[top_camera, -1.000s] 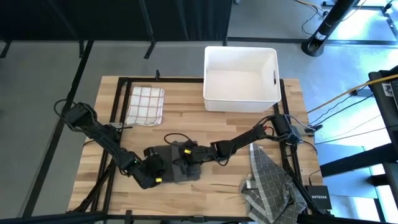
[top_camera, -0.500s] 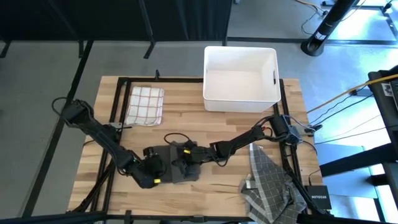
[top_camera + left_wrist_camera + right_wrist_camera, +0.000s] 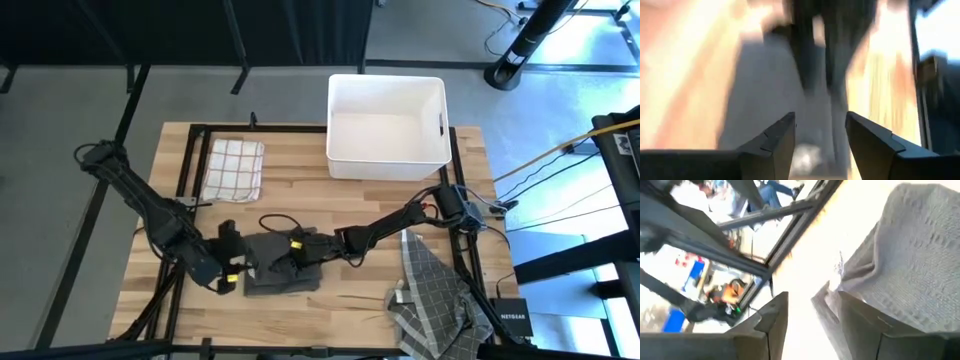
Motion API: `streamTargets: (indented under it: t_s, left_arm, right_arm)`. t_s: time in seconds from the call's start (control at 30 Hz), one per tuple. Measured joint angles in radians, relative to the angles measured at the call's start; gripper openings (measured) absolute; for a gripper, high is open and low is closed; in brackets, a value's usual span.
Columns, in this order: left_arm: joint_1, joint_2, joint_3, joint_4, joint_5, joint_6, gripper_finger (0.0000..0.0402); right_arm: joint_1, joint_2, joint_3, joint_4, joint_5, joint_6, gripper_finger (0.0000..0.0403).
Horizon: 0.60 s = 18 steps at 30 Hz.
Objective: Fold towel
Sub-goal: Fold the grey towel and put beside the white towel
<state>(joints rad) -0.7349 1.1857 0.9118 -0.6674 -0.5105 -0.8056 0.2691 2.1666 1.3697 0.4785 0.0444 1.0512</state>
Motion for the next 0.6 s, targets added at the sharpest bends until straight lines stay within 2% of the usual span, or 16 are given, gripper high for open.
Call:
streamTargets:
  t_s: [0.1,0.27,0.37,0.43,0.5,0.6]
  left_arm:
    - [-0.006,-0.008,-0.037,0.095,-0.141,0.059,0.0166]
    - [0.004,0.053,-0.126,0.204,-0.154,0.071,0.0166]
    - [0.013,0.106,-0.184,0.262,-0.155,0.047,0.0166]
    - [0.027,0.145,-0.209,0.273,-0.154,0.032,0.0166]
    - [0.049,0.183,-0.233,0.269,-0.155,0.009,0.0166]
    - [0.085,0.233,-0.262,0.253,-0.154,-0.022,0.0166]
  right_arm:
    - [0.000,0.000,-0.001,-0.011,-0.048,-0.040,0.0168]
    - [-0.001,-0.020,-0.001,-0.021,-0.120,-0.177,0.0168]
    - [0.000,-0.057,-0.001,-0.089,-0.121,-0.331,0.0167]
    - [0.005,-0.067,-0.001,-0.144,-0.076,-0.459,0.0167]
    - [0.015,-0.057,-0.001,-0.183,0.020,-0.553,0.0167]
    - [0.026,-0.012,-0.001,-0.183,0.127,-0.607,0.0167]
